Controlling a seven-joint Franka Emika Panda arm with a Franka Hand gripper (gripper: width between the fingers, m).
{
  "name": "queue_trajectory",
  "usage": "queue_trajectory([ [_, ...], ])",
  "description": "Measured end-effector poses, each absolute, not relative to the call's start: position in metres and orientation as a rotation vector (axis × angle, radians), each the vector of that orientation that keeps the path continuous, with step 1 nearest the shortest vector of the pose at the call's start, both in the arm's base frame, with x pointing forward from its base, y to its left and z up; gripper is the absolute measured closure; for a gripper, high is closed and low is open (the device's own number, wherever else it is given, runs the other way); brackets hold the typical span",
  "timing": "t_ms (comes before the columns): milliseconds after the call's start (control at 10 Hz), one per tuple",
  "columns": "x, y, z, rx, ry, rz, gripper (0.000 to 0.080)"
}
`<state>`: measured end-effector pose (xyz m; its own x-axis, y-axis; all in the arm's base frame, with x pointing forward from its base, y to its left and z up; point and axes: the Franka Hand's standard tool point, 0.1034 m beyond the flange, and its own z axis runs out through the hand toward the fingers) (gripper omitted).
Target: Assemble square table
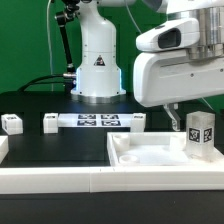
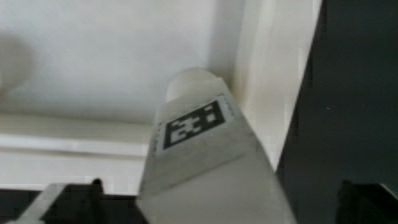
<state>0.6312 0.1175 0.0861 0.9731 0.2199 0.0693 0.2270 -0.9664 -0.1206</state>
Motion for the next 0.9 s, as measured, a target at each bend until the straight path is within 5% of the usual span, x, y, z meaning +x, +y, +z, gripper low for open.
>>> queue_trajectory([
  [400,0.6315,0.1161,0.0856,-2.952,-0.690,-0.105,0.0150],
  [500,0.6315,0.1161,0.0855,-2.953,-0.689,-0.105,0.0245],
  [600,0.6315,0.1161,0.0855,-2.953,-0.688,-0.105,0.0245],
  [700,0.6315,0.1162,0.0855,-2.955,-0.672,-0.104,0.0445],
  [900,0.6314,0.1163,0.0854,-2.964,-0.621,-0.101,0.0510],
])
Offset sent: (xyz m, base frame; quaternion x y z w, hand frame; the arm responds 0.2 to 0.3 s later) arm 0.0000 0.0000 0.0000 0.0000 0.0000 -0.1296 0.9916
